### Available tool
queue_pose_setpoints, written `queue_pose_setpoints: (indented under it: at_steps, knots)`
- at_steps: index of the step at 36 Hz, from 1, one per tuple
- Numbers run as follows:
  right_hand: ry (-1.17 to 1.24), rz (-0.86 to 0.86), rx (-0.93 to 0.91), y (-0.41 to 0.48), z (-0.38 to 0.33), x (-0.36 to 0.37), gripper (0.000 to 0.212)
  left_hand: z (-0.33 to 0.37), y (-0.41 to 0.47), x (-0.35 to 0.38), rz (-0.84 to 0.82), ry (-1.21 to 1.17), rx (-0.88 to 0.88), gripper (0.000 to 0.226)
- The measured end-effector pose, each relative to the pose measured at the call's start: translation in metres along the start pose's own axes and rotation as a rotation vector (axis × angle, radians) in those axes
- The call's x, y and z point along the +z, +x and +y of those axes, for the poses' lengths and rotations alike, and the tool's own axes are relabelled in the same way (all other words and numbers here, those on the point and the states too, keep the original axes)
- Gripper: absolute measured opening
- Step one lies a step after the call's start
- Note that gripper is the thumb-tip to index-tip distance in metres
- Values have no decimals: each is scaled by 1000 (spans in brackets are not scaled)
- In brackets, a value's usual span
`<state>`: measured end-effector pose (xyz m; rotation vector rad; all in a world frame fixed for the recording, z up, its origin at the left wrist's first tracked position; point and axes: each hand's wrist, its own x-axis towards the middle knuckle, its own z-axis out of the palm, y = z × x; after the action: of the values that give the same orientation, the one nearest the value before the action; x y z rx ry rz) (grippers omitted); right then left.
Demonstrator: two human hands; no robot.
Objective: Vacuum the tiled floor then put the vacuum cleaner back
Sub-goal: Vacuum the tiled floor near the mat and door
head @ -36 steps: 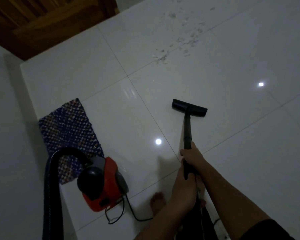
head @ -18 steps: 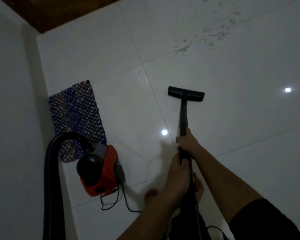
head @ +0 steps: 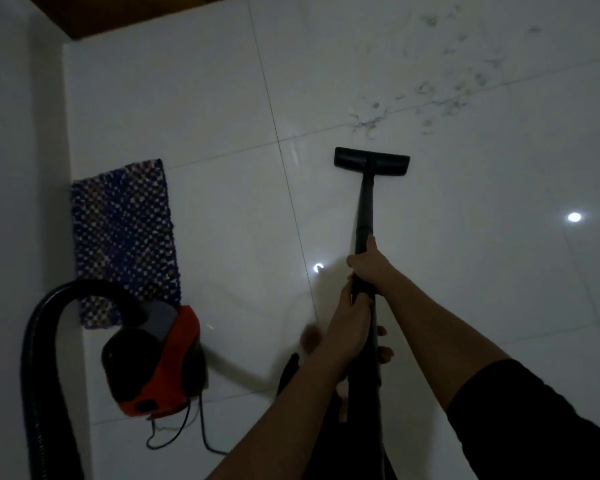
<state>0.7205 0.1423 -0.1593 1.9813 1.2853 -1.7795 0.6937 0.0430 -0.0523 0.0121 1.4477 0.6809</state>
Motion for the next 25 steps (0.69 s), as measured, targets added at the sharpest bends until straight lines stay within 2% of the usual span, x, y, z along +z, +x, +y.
queue_pose_setpoints:
  at_steps: [19, 25]
  knots:
    - [-144, -44, -55, 95, -162, -74, 82, 162, 101, 12, 32, -30, 101, 45]
    - [-179, -44, -69, 133, -210, -112, 82, 221, 132, 33, 33, -123, 103, 46]
